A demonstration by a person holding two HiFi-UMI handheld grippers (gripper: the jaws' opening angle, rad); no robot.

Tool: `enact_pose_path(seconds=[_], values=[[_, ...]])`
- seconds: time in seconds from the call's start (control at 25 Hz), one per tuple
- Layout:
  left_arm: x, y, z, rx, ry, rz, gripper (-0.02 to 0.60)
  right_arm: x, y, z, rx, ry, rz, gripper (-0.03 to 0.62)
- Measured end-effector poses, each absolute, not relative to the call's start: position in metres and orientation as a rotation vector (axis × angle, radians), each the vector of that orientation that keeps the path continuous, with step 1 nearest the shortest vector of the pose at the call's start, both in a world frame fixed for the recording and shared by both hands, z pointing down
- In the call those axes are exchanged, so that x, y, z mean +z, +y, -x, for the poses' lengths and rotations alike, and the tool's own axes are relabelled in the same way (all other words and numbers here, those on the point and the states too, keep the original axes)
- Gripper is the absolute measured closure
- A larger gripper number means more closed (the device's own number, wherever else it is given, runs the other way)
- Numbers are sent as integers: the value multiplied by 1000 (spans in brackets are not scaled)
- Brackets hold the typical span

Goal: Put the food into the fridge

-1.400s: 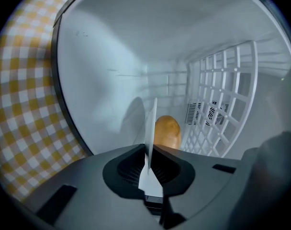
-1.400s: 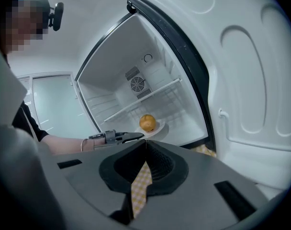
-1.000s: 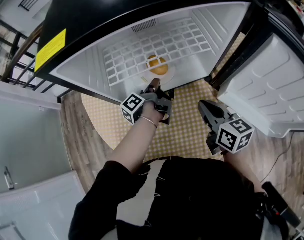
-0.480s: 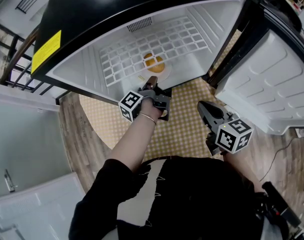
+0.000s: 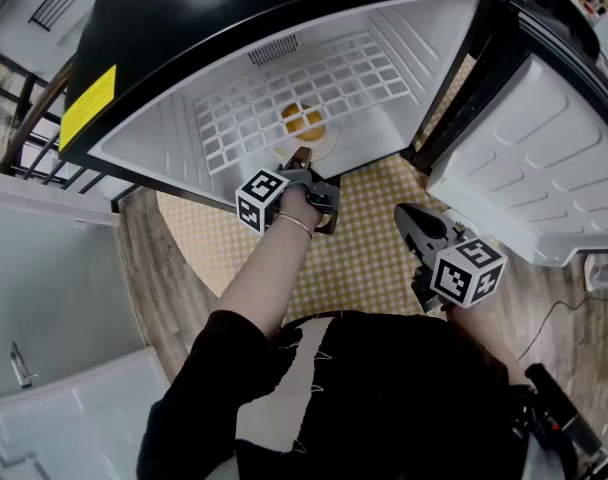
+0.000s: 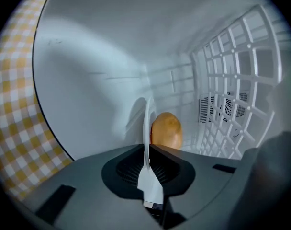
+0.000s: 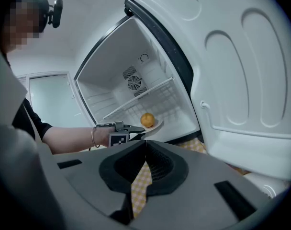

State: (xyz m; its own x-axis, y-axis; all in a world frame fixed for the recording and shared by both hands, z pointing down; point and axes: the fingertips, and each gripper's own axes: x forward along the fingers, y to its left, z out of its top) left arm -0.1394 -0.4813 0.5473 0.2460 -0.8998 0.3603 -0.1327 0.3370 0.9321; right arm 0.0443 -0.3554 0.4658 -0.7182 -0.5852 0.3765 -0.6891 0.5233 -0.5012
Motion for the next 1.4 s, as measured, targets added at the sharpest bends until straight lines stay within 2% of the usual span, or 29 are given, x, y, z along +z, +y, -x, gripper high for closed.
enact_pose_path(seconds=[0.32,0.64,0.72,0.96,1.4], values=[[542,-488,148,-516,-1376,-1257,543,467,-354,-50,1004,-2595,-1103,579],[536,-494,150,-367,-1474,-1380,498,468,-355,-55,1014,-2595,-1108,579],[533,-496,150,-317,-1500,-1426,468,468,-355,-56,1019,-2594,-1109,579],[531,-497,150,-173,-1543,-1520,460,471,-355,-60,1035,-2587,-1120,579],[533,-498,147,29,-1534,-1629,382,473,-355,-60,1067,-2599,-1102,579]])
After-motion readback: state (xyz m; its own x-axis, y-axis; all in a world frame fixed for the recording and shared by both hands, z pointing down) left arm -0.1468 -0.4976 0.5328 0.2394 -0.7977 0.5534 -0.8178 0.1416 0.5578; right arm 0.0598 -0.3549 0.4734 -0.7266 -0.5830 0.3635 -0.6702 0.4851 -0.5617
